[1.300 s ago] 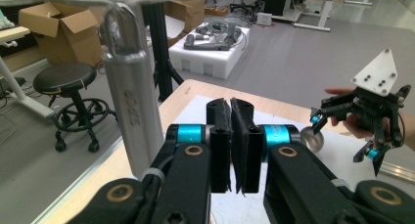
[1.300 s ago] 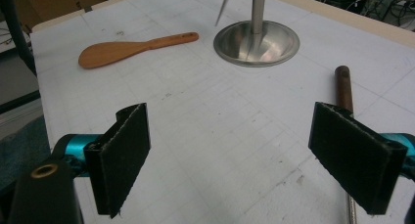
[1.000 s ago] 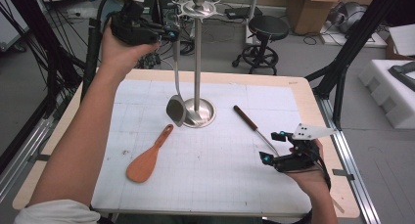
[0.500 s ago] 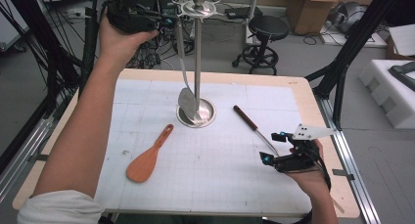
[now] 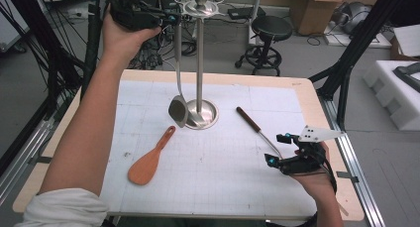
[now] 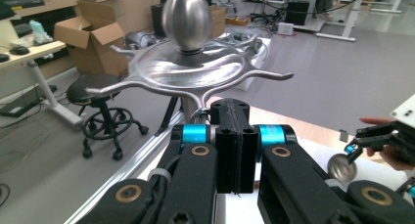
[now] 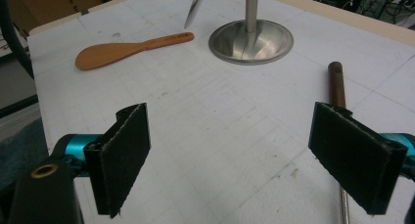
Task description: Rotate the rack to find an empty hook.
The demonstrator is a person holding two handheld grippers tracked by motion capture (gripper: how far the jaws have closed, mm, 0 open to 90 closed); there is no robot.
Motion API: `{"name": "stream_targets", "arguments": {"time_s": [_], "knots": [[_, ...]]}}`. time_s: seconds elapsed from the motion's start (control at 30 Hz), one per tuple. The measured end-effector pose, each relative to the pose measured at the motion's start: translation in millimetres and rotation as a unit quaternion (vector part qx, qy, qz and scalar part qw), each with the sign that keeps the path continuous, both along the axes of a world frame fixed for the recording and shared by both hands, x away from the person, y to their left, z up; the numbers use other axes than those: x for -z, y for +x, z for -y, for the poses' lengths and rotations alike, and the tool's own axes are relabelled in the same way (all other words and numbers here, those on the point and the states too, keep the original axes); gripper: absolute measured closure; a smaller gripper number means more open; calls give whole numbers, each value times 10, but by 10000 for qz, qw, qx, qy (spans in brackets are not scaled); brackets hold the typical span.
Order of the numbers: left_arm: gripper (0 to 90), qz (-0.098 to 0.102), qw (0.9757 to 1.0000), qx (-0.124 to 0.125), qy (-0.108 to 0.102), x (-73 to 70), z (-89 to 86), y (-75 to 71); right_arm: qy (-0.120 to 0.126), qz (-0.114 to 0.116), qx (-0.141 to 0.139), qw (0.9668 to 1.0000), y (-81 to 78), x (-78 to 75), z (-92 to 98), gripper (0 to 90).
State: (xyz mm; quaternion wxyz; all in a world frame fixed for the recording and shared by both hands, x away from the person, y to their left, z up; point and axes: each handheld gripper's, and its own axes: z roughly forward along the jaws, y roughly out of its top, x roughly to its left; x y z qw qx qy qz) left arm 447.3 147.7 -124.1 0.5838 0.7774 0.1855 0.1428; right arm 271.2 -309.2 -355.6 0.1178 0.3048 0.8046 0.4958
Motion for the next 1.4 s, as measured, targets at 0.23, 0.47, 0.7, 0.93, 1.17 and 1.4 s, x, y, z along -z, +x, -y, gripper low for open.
{"name": "stream_targets", "arguments": {"time_s": [0.23, 0.47, 0.7, 0.93, 1.17, 1.4], "knots": [[897, -1, 10000, -82, -45, 4, -36, 27, -1, -8, 9, 10000, 0, 8, 11, 147], [897, -23, 9996, -233, -141, 11, -116, 81, 2, -49, 24, 10000, 1, 15, 11, 147], [897, -70, 9993, -316, -189, 23, -136, 153, -39, -66, 24, 10000, 11, 30, -1, 147], [897, -94, 9991, -381, -156, 47, -128, 202, -18, -68, 47, 10000, 11, 31, 18, 147], [866, -38, 9994, -316, -165, 43, -126, 147, -52, -79, 15, 10000, 16, 39, 1, 147], [721, 9, 9998, -139, -155, 74, -132, -36, -10, -59, -32, 10000, 5, 24, -10, 146]]}}
